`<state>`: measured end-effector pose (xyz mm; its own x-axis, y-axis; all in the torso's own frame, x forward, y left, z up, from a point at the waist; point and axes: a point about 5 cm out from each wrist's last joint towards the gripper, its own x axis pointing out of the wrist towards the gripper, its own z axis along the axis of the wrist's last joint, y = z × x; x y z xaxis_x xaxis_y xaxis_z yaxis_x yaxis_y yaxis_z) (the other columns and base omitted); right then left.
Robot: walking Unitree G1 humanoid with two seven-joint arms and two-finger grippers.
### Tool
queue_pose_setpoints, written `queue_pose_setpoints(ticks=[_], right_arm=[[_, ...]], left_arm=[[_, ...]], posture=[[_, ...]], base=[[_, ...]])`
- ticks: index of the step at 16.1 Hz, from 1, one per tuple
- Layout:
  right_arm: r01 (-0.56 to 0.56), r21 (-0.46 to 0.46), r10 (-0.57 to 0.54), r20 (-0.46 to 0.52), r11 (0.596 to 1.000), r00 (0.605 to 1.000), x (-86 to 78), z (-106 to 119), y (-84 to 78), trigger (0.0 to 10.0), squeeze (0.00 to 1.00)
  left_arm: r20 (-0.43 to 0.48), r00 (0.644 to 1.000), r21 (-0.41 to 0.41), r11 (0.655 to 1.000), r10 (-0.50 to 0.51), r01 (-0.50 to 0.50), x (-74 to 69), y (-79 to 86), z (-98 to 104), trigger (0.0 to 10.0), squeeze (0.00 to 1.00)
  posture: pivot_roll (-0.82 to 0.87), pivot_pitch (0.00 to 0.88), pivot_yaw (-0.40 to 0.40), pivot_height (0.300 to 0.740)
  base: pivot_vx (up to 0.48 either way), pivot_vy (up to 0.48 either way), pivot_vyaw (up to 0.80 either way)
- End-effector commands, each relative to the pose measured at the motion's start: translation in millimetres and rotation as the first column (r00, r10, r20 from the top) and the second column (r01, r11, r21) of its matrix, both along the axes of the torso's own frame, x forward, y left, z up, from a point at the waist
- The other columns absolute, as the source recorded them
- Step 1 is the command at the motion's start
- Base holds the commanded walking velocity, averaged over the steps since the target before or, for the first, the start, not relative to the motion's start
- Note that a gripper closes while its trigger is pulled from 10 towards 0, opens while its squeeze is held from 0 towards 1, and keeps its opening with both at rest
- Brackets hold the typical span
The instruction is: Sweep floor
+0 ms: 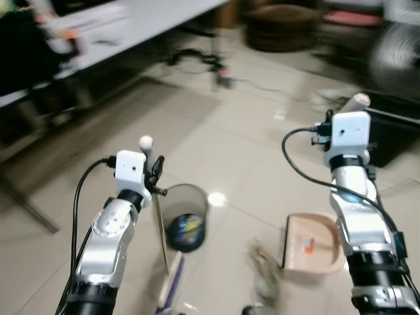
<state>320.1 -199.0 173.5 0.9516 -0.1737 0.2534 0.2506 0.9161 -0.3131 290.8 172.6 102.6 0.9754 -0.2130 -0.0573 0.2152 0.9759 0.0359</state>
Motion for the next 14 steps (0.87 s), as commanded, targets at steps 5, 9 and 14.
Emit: queue_pose_setpoints(ticks=[5,9,14], right_arm=[[0.016,0.105,-0.017,0.002,0.994,1.0,-14.4,1.0,8.2,10.0,0.0],[0.048,0.185,-0.038,-0.054,0.981,0.998,-22.7,-9.1,9.1,10.0,0.0],[0.045,0.168,-0.033,-0.075,0.985,0.997,-25.1,-12.3,12.1,10.0,0.0]], left_arm=[[0.037,0.998,0.02,0.998,-0.055,0.055,-5.6,-4.3,6.2,10.0,0.0],[0.074,0.996,0.021,0.999,-0.039,0.038,-3.1,-5.1,11.5,10.0,0.0],[0.111,0.994,0.025,1.0,-0.018,0.015,1.9,-4.9,14.4,10.0,0.0]], posture=[[-0.11,0.052,0.05,0.74],[-0.11,0.053,0.057,0.74],[-0.11,0.047,0.059,0.74]], base=[[0.0,0.0,-0.8],[0.0,0.0,-0.8],[0.104,0.0,-0.8]])
